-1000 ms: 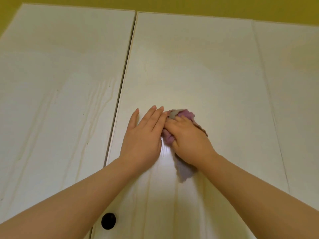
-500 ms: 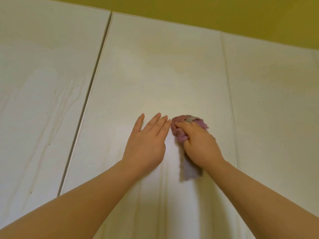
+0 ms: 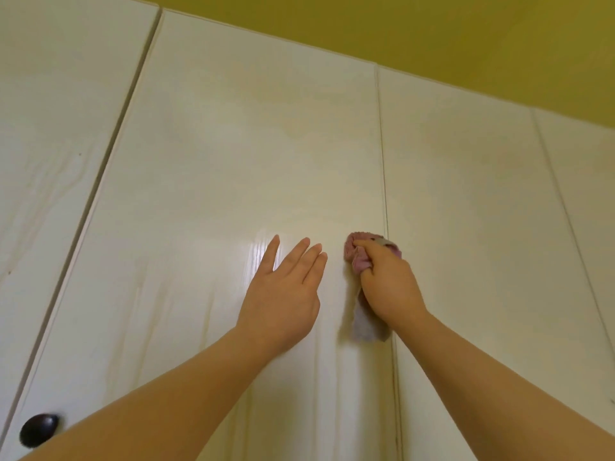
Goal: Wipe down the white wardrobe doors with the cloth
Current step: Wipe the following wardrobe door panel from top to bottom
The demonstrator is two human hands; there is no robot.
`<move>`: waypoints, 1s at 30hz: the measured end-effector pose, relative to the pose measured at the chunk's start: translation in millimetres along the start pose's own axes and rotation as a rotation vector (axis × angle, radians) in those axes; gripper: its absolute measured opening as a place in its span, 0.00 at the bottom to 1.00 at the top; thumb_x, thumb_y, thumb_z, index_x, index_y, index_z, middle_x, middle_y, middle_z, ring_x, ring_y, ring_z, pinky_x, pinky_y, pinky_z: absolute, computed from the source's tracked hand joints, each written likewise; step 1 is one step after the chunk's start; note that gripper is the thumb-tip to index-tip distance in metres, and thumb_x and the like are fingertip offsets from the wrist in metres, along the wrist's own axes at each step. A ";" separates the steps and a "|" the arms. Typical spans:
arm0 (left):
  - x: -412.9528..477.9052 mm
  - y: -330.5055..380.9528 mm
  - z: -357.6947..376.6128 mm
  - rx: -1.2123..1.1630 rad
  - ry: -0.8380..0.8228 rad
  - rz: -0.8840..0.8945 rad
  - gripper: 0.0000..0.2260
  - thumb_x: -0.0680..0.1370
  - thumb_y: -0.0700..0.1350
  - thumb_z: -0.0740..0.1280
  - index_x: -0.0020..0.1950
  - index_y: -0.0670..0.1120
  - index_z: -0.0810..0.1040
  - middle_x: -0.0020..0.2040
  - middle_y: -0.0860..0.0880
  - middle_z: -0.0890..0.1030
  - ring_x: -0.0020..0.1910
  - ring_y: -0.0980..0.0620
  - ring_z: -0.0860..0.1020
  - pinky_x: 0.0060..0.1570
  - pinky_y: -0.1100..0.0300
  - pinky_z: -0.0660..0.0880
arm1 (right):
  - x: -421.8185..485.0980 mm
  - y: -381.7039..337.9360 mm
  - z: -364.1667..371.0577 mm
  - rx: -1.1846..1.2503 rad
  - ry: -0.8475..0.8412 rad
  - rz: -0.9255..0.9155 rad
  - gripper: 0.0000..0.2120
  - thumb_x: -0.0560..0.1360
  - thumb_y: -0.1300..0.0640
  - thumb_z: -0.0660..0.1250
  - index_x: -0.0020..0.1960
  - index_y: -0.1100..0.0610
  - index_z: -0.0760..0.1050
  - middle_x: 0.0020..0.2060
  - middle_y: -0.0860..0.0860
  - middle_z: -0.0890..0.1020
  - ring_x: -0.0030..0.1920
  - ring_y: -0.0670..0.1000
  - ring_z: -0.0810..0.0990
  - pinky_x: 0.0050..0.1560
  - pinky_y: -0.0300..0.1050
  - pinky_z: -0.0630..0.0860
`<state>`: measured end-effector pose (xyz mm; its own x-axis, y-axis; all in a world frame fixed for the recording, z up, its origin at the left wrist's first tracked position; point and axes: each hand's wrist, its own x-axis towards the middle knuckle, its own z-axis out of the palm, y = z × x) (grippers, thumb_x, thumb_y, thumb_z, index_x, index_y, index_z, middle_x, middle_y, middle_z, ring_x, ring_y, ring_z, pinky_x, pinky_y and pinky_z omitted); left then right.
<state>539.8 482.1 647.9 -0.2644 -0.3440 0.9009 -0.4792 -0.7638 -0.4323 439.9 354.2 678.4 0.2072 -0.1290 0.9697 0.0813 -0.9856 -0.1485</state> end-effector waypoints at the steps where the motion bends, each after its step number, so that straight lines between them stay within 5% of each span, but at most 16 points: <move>1: 1.0 0.7 0.8 0.007 -0.005 -0.006 0.22 0.74 0.44 0.53 0.60 0.39 0.79 0.59 0.44 0.80 0.61 0.45 0.78 0.64 0.42 0.60 | 0.0 0.1 1.0 0.010 0.009 0.013 0.12 0.76 0.66 0.54 0.49 0.58 0.75 0.36 0.42 0.70 0.40 0.46 0.73 0.39 0.36 0.67; 4: -2.6 1.4 4.6 0.034 -0.001 -0.001 0.23 0.74 0.45 0.53 0.60 0.39 0.80 0.60 0.44 0.80 0.62 0.44 0.77 0.64 0.42 0.59 | -36.8 4.6 10.3 0.019 0.055 -0.029 0.12 0.76 0.62 0.54 0.49 0.57 0.76 0.38 0.40 0.72 0.40 0.42 0.70 0.36 0.29 0.63; 7: -4.3 1.4 4.1 0.050 0.007 0.003 0.22 0.74 0.45 0.53 0.61 0.39 0.79 0.62 0.44 0.79 0.65 0.43 0.74 0.66 0.42 0.58 | -54.8 11.1 7.6 -0.048 0.018 -0.129 0.16 0.77 0.57 0.53 0.55 0.56 0.78 0.48 0.47 0.79 0.49 0.45 0.72 0.43 0.35 0.63; 11: -7.5 4.3 3.3 0.038 0.009 -0.038 0.22 0.75 0.46 0.53 0.63 0.40 0.78 0.64 0.44 0.78 0.67 0.43 0.72 0.66 0.42 0.57 | -11.2 16.7 -8.6 0.015 -0.049 0.028 0.16 0.77 0.66 0.54 0.57 0.57 0.76 0.42 0.48 0.73 0.43 0.48 0.71 0.40 0.37 0.64; 14: -19.2 3.7 2.9 0.023 -0.002 -0.052 0.22 0.76 0.45 0.52 0.65 0.40 0.76 0.65 0.44 0.77 0.67 0.43 0.72 0.67 0.42 0.57 | -36.8 14.1 2.7 0.095 -0.052 -0.024 0.17 0.76 0.67 0.53 0.58 0.58 0.77 0.43 0.50 0.76 0.42 0.45 0.72 0.41 0.27 0.64; 18: -32.8 6.8 1.9 0.021 -0.002 -0.030 0.22 0.77 0.45 0.53 0.66 0.40 0.75 0.66 0.43 0.75 0.68 0.42 0.71 0.67 0.42 0.57 | -74.4 20.9 8.3 0.014 -0.064 -0.151 0.23 0.75 0.54 0.50 0.62 0.59 0.75 0.55 0.53 0.79 0.56 0.48 0.73 0.52 0.24 0.57; 21: -32.2 9.8 -0.4 0.011 0.015 -0.053 0.21 0.77 0.45 0.53 0.66 0.39 0.75 0.66 0.43 0.75 0.68 0.43 0.71 0.67 0.42 0.57 | -41.9 24.1 3.3 0.061 -0.073 -0.053 0.18 0.76 0.67 0.54 0.62 0.57 0.75 0.47 0.51 0.77 0.49 0.49 0.74 0.45 0.22 0.61; 26: -37.8 14.4 -1.7 -0.024 0.009 -0.070 0.22 0.77 0.46 0.52 0.66 0.39 0.74 0.66 0.43 0.75 0.68 0.42 0.71 0.66 0.42 0.57 | -68.2 29.4 25.5 0.046 -0.079 -0.104 0.23 0.75 0.67 0.54 0.69 0.59 0.67 0.64 0.57 0.72 0.67 0.55 0.68 0.67 0.41 0.58; 30: -48.4 8.7 -1.9 -0.038 0.002 -0.090 0.24 0.78 0.48 0.52 0.70 0.39 0.69 0.69 0.43 0.72 0.69 0.44 0.70 0.67 0.43 0.57 | -93.0 34.4 21.8 0.086 -0.143 -0.122 0.23 0.73 0.63 0.54 0.67 0.53 0.67 0.58 0.54 0.76 0.63 0.55 0.72 0.65 0.34 0.58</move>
<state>546.8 493.1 600.4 -0.2202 -0.2739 0.9362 -0.5329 -0.7701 -0.3507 444.6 334.8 578.9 0.3270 0.0132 0.9449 0.1957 -0.9792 -0.0540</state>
